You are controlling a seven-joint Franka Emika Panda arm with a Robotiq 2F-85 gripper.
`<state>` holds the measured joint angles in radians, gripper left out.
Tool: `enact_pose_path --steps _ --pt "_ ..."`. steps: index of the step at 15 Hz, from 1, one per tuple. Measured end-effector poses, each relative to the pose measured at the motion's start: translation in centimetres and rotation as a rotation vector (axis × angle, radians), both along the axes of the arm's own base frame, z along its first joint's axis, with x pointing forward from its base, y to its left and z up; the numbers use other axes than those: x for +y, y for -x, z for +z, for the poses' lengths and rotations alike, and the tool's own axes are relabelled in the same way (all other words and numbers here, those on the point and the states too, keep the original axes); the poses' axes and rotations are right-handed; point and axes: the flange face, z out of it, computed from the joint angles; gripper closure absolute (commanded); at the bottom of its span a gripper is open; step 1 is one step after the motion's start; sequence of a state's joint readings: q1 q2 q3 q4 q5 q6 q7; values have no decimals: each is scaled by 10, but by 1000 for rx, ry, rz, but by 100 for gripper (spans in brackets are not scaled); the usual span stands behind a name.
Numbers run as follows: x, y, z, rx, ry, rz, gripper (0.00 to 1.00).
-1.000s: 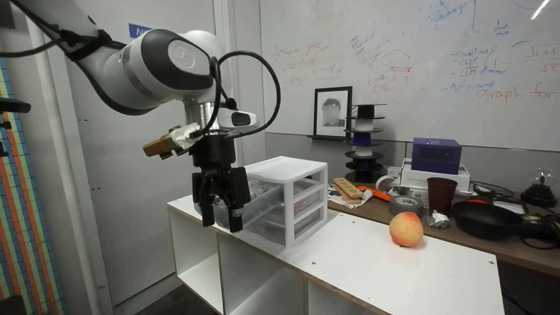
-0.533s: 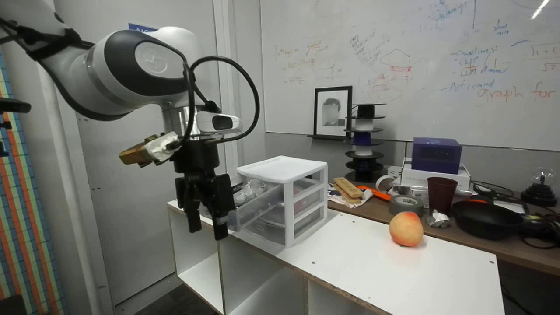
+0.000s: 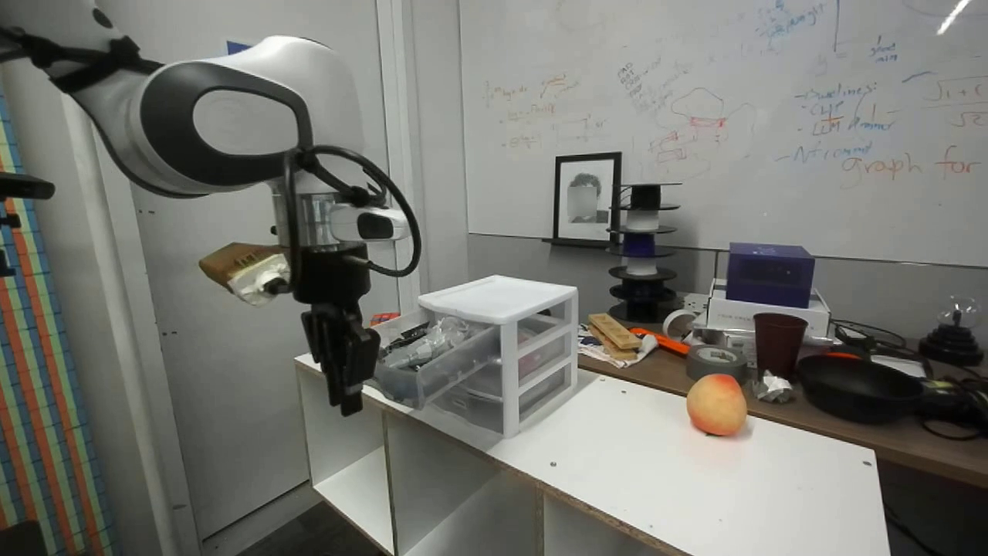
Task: Pick up the plastic and the white object and put them inside the drawer.
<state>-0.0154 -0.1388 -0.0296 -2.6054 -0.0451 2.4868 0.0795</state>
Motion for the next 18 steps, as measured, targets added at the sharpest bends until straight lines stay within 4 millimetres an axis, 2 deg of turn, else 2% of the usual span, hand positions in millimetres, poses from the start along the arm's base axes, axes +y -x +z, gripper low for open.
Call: enact_pose_path --steps 2,4,10,13,18 --pt "6 -3 1 -26 -61 -35 96" --pt "11 -6 2 -53 -98 -56 90" --pt "11 -22 10 -173 -127 -46 91" --pt "11 -42 14 -262 -132 -63 91" --pt "15 -91 13 -370 -133 -92 92"
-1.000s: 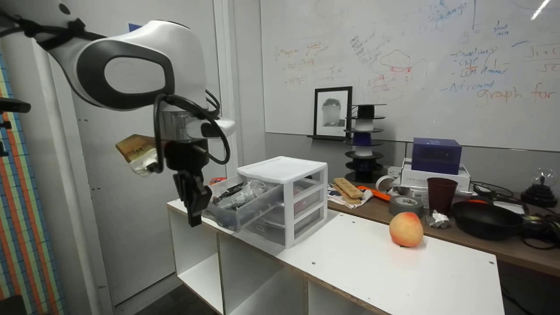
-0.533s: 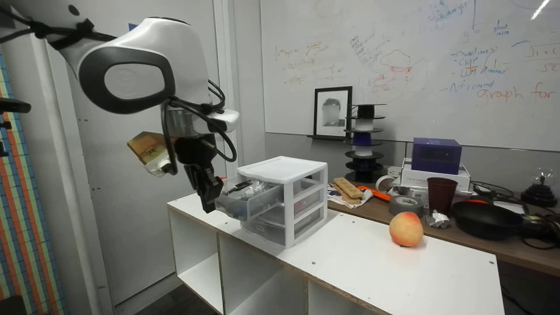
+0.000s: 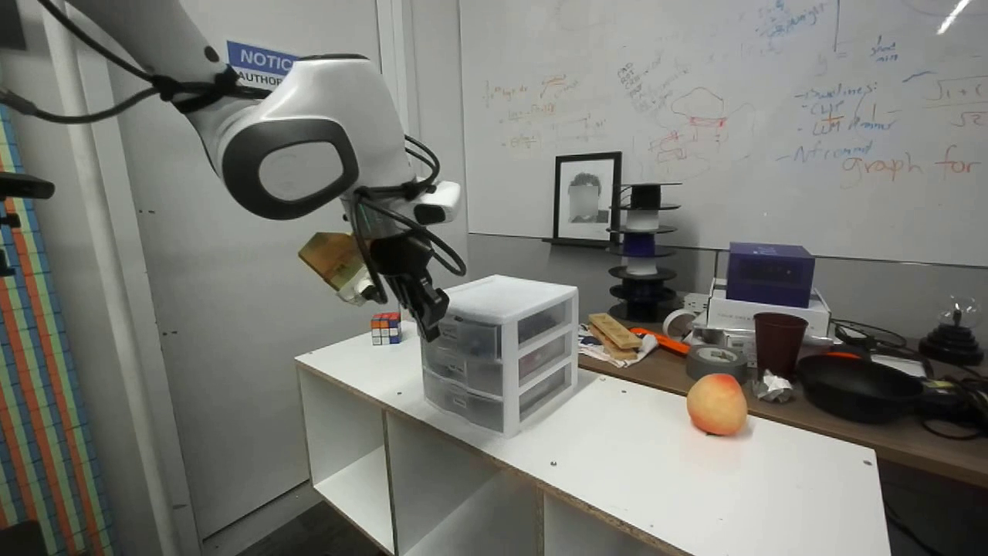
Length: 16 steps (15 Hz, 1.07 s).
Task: Pick up the plastic and the white object and put them inside the drawer.
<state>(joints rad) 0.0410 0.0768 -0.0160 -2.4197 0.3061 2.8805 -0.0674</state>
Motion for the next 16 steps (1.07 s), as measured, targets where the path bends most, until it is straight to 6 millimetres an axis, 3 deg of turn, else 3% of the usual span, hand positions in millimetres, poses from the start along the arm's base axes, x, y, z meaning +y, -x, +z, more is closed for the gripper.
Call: enact_pose_path --steps 3,11,13,16 --pt "0 -22 -8 -12 5 -3 91" --pt "-13 -23 -6 77 64 -52 90" --pt "-33 -20 8 87 128 -128 90" --pt "-60 -6 46 147 231 -245 90"
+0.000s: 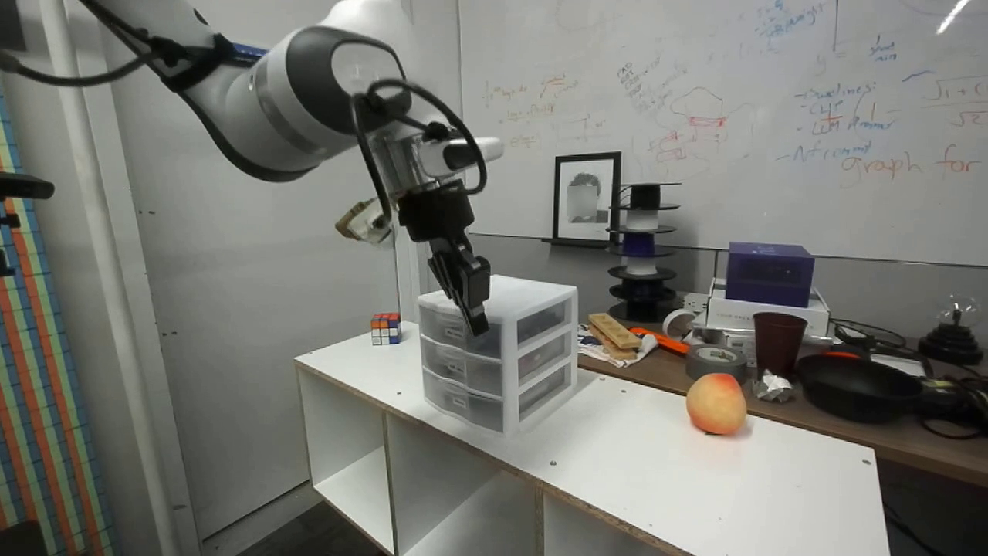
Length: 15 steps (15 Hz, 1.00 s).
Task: Pick up the plastic and the white object and put them inside the drawer.
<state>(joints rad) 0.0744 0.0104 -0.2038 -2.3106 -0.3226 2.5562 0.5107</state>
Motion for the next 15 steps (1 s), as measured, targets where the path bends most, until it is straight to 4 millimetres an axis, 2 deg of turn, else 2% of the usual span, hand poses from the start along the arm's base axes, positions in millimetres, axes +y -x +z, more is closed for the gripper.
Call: enact_pose_path --steps 5,7,9,10,11,12,13,15 --pt "9 42 71 188 14 -70 91" --pt "14 59 100 256 -10 -56 91" --pt "10 74 131 296 -40 -22 89" --pt "6 80 146 307 -54 -2 91" --pt "0 86 160 310 -74 24 66" --pt "-9 91 173 305 -100 52 66" --pt "-19 94 185 299 -133 71 87" --pt "-42 101 202 301 -215 88 73"
